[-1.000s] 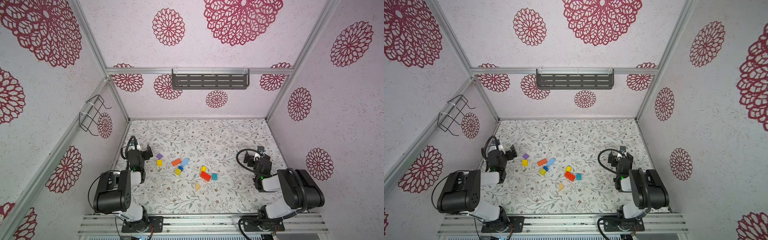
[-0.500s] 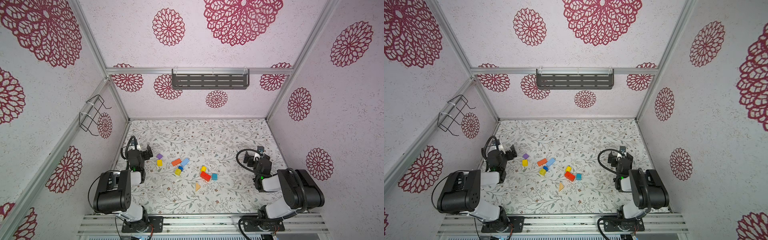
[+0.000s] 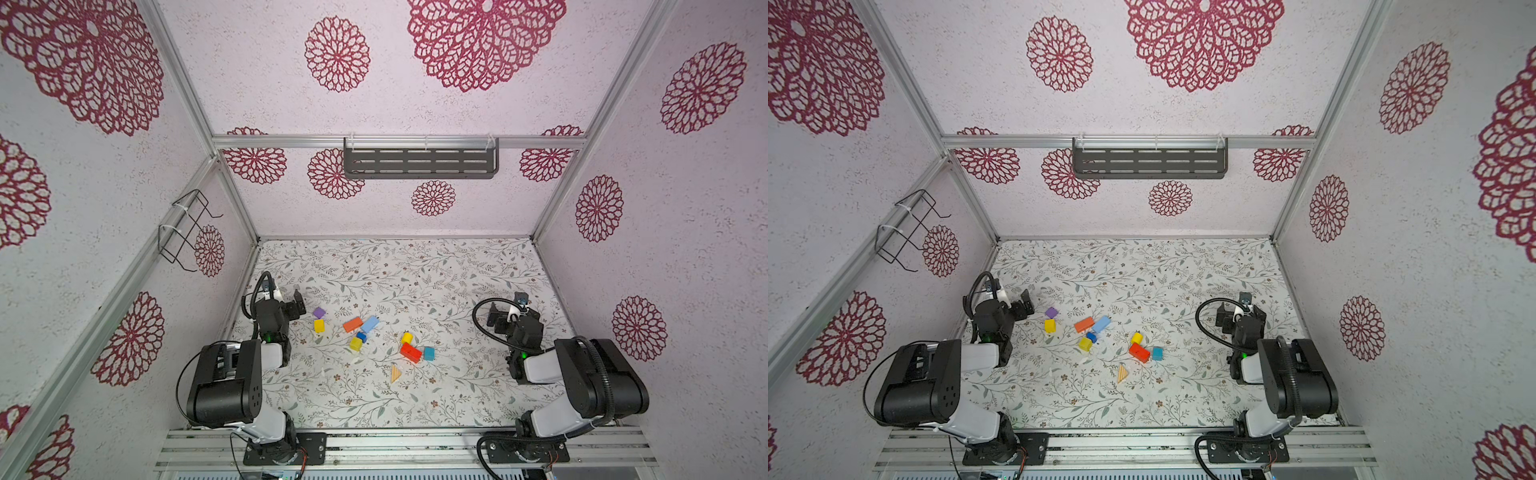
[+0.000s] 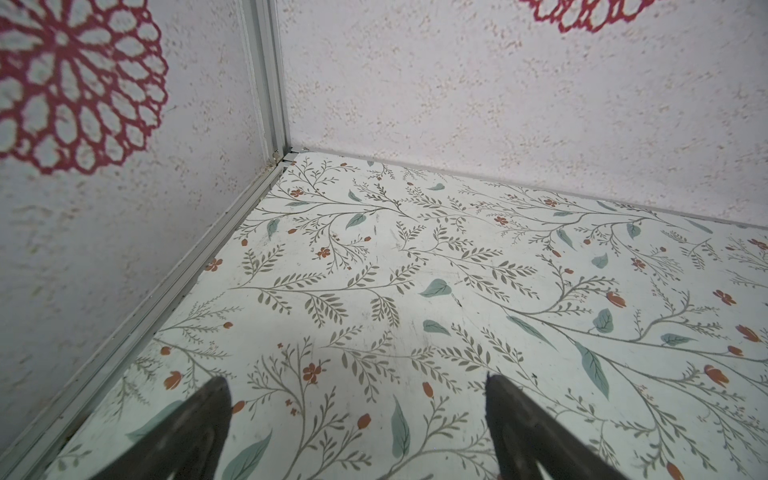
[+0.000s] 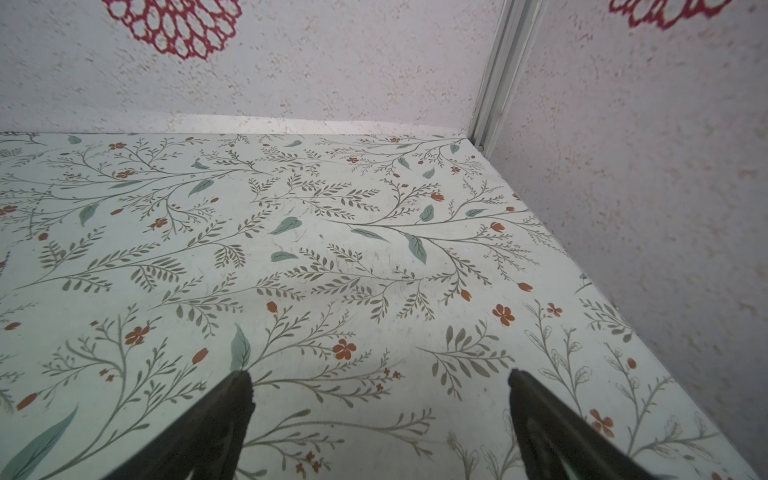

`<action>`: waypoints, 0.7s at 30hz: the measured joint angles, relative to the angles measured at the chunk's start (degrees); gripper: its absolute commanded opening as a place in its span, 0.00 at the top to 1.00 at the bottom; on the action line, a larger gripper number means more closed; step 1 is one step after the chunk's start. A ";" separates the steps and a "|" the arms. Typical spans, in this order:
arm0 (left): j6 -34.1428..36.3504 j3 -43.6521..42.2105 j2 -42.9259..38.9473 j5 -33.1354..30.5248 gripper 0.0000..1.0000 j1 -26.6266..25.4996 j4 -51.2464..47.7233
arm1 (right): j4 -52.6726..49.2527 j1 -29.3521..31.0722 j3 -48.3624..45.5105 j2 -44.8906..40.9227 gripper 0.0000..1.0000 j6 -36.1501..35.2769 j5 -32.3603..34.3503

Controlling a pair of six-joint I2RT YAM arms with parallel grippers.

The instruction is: Build the wood block tower

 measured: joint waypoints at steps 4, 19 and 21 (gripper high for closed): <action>0.00 0.00 0.00 0.00 0.03 0.02 0.02 | -0.15 -0.09 0.00 0.00 0.01 0.02 -0.22; -0.15 0.13 -0.20 -0.28 0.03 0.20 -0.68 | 0.50 0.35 -0.37 -0.02 0.01 -0.07 0.00; -0.44 1.49 -1.09 -1.57 0.03 0.09 -4.52 | 1.81 1.31 -1.57 -0.66 0.01 -0.31 1.33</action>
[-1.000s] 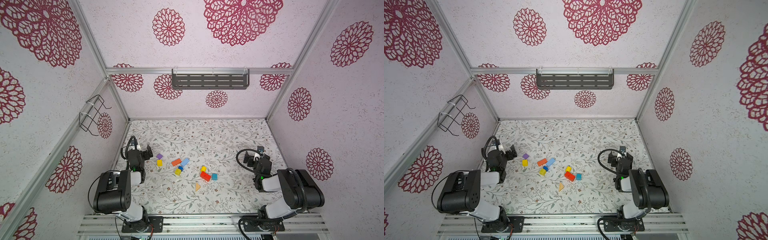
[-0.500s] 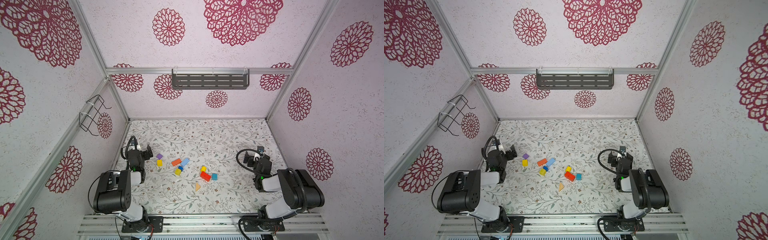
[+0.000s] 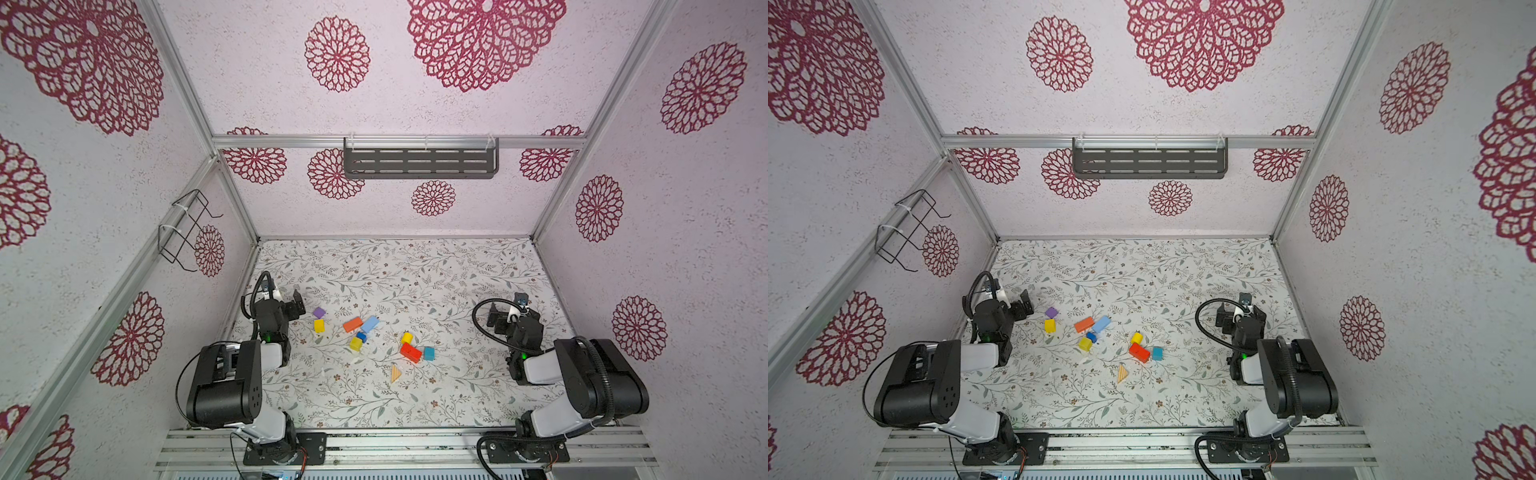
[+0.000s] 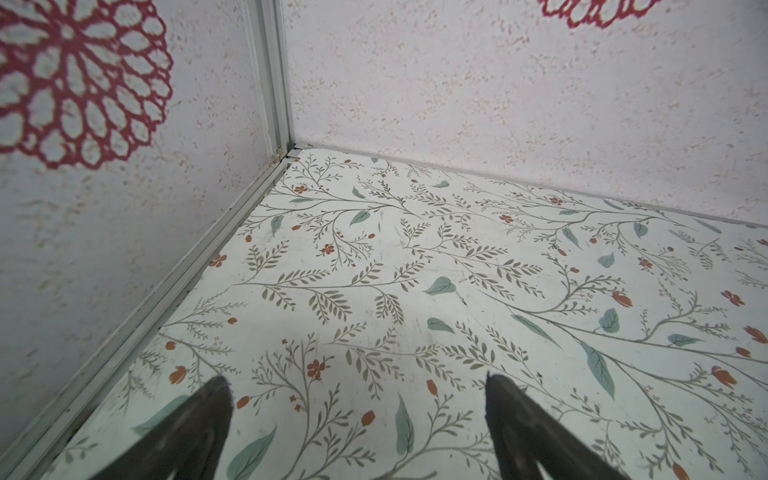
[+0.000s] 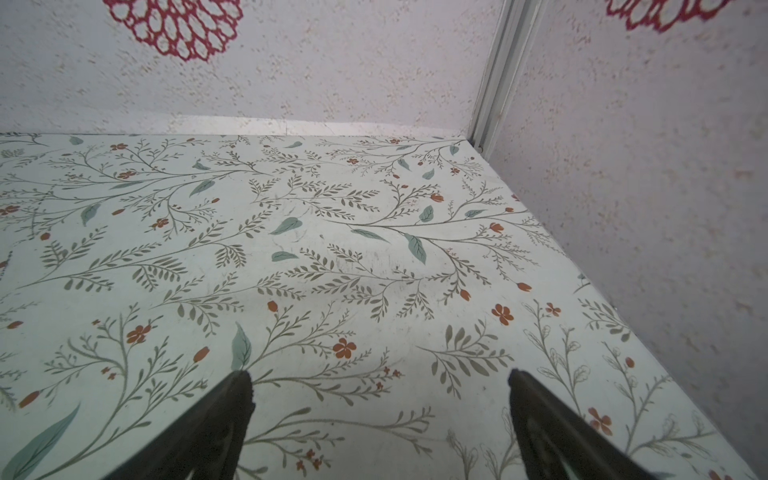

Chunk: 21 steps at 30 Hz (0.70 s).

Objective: Build the wood block tower
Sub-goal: 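Raise both arms from rest and move grippers toward the blocks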

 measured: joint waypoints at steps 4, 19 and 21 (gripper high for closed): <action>-0.46 9.16 -2.80 -1.05 0.03 -0.02 -13.35 | -5.11 3.21 -0.44 -6.69 0.01 -0.31 4.50; -5.81 29.68 -13.64 -7.91 0.03 -13.73 -46.66 | -55.10 9.20 18.82 -37.79 0.18 9.81 8.00; -6.56 32.35 -15.43 -8.85 0.03 -17.16 -52.17 | -61.88 9.94 21.68 -40.30 0.18 11.50 7.48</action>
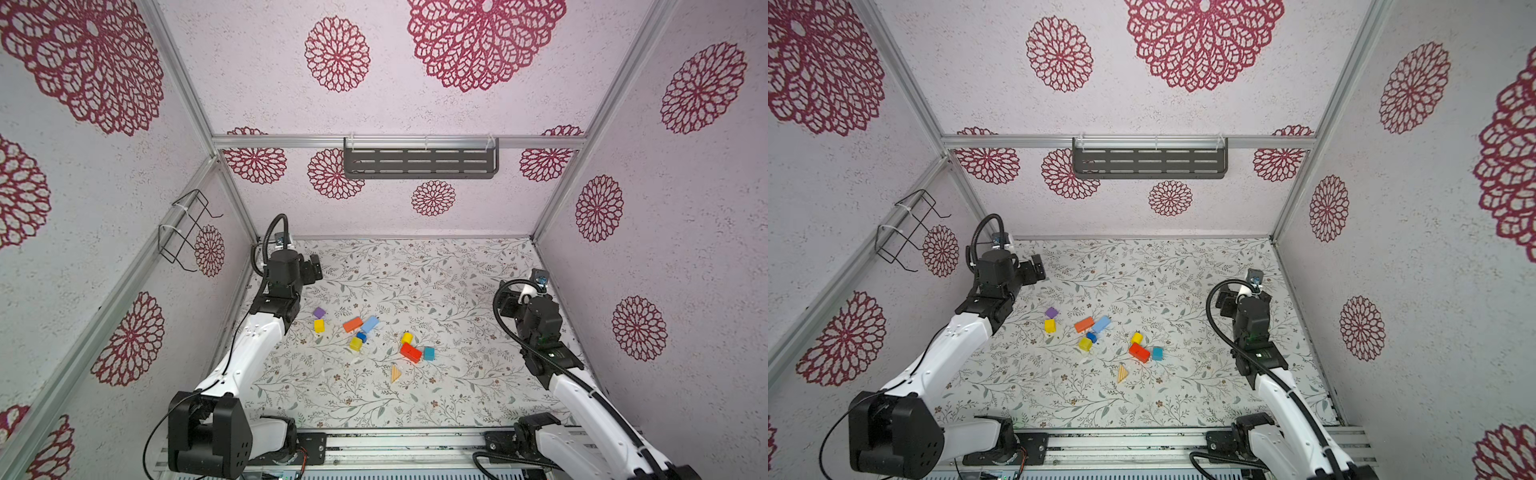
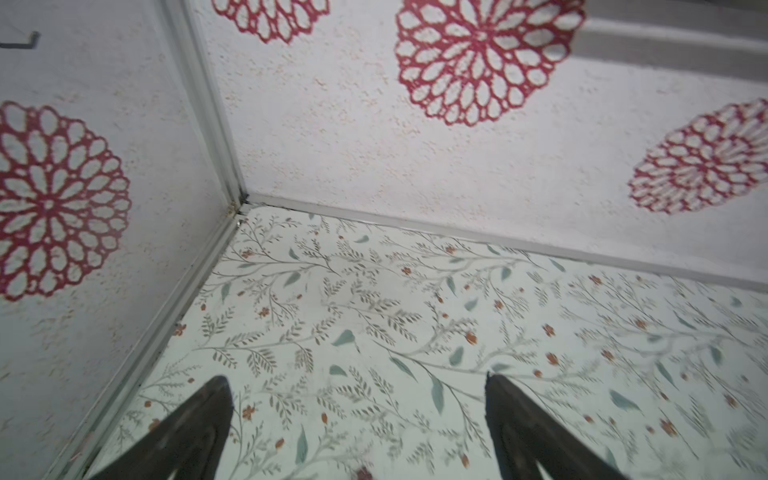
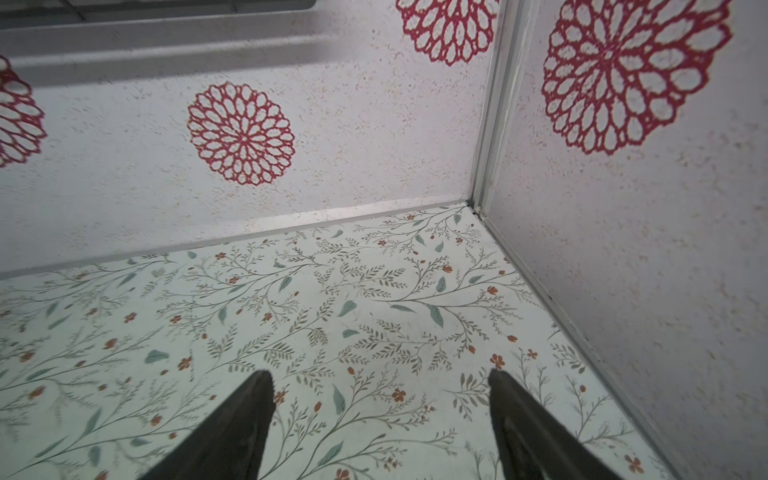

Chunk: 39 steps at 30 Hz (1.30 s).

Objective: Build the wood block tower
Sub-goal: 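Raise both arms from rest and move grippers toward the blocks, then lower the right gripper over the red rectangular block while the left gripper hovers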

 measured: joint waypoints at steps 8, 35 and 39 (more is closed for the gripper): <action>-8.63 3.98 -13.88 -2.01 0.03 -7.72 -16.85 | -25.49 4.22 14.84 2.34 0.20 3.41 -4.35; -28.87 -10.86 -25.55 10.64 0.03 -12.74 -24.70 | -52.33 31.06 28.85 23.87 0.37 -0.68 -16.41; -33.27 -16.04 -26.21 8.90 0.03 -12.76 -19.32 | -53.13 33.31 29.73 27.98 0.36 -0.85 -16.00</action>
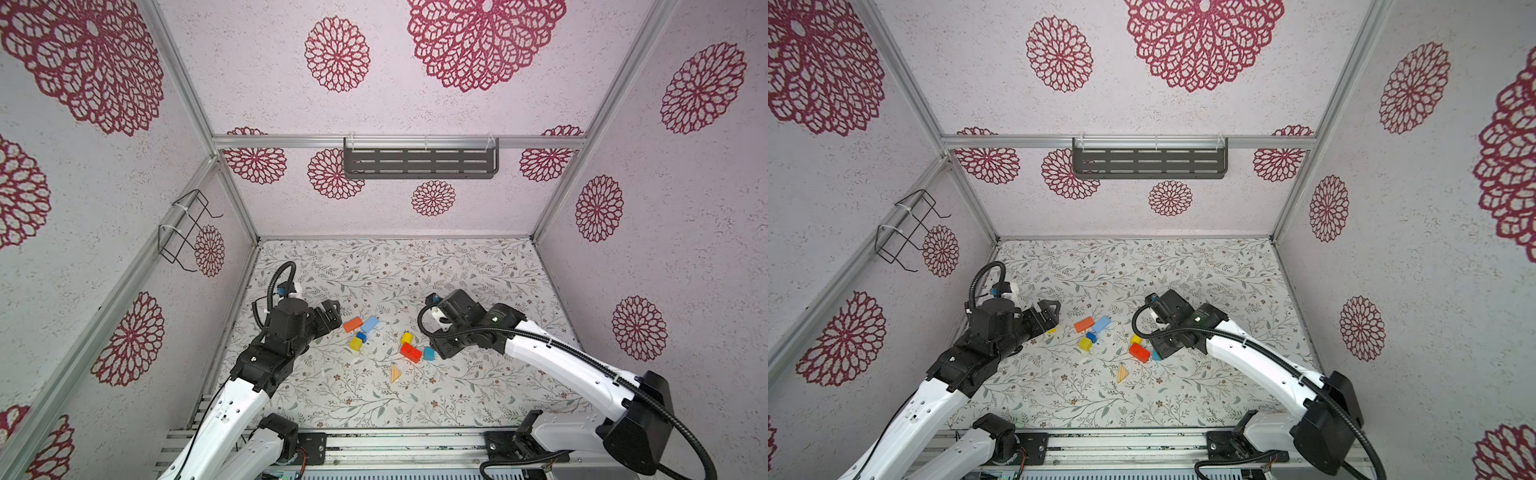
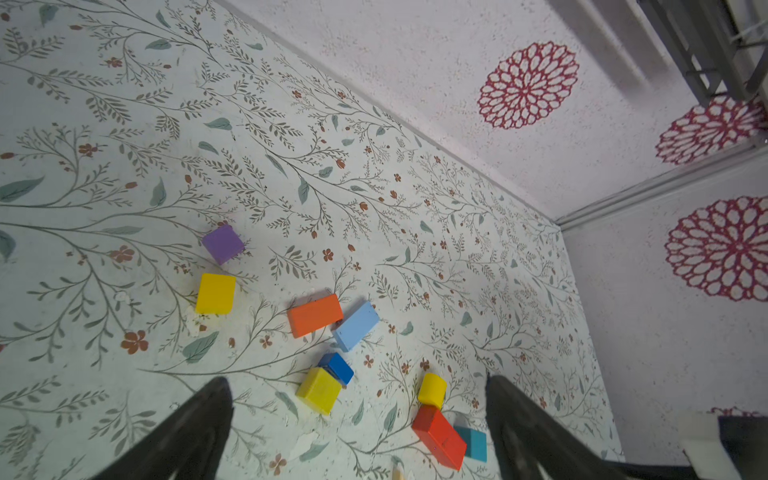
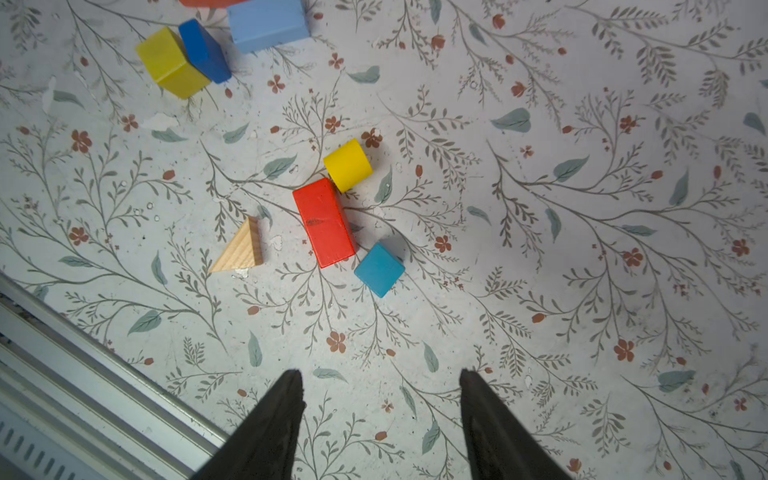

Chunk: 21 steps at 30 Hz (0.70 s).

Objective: Build the wood block tower
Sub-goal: 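Lower the right gripper over the red rectangular block while the left gripper hovers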

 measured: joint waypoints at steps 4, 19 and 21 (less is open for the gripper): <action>-5.05 -4.87 0.59 -2.82 0.03 0.00 2.89 | 0.07 1.01 1.73 3.56 0.36 -0.09 1.14; -3.61 -14.10 -0.09 -0.55 0.03 0.00 12.63 | 1.31 2.43 7.43 16.41 0.27 -4.66 0.79; -3.80 -15.19 -1.03 -0.92 0.03 0.00 12.57 | 1.99 2.49 7.48 18.10 0.29 -5.40 0.50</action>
